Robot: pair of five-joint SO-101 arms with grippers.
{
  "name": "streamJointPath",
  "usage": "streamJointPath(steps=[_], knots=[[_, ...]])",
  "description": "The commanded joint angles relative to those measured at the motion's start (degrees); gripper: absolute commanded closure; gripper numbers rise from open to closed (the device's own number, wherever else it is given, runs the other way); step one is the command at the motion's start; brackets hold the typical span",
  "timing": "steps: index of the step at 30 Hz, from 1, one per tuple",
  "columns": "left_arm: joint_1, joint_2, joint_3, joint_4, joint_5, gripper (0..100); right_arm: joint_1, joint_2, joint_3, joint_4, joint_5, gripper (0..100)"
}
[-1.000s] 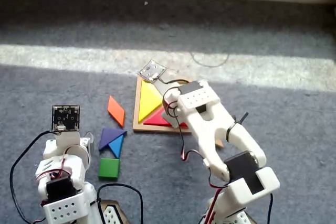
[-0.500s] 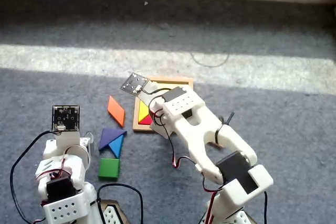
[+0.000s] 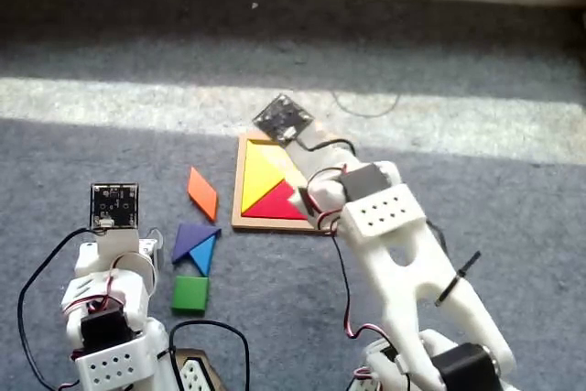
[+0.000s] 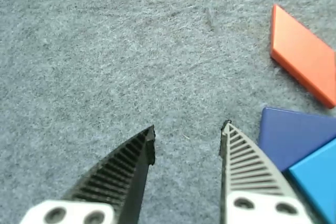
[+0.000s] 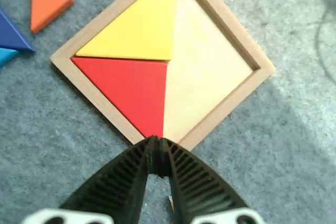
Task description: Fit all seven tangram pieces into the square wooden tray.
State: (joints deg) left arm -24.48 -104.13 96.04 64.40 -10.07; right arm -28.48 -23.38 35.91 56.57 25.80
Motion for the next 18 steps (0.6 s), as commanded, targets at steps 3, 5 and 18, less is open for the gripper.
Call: streamJointPath(steps=[3,5,18], knots=[[-0.13,-0.4,1.01,-1.05,0.26,79,7.52,-6.9,-0.13,4.88,-9.49,96.5],[-0.13,-0.4,1.01,-1.05,0.26,79,8.48,-7.34,-0.13,9.1,-9.67,90.9],[-0.31,-0.4,1.01,-1.05,0.26,79,8.92,-5.32,9.36,9.36,2.29,77.7]])
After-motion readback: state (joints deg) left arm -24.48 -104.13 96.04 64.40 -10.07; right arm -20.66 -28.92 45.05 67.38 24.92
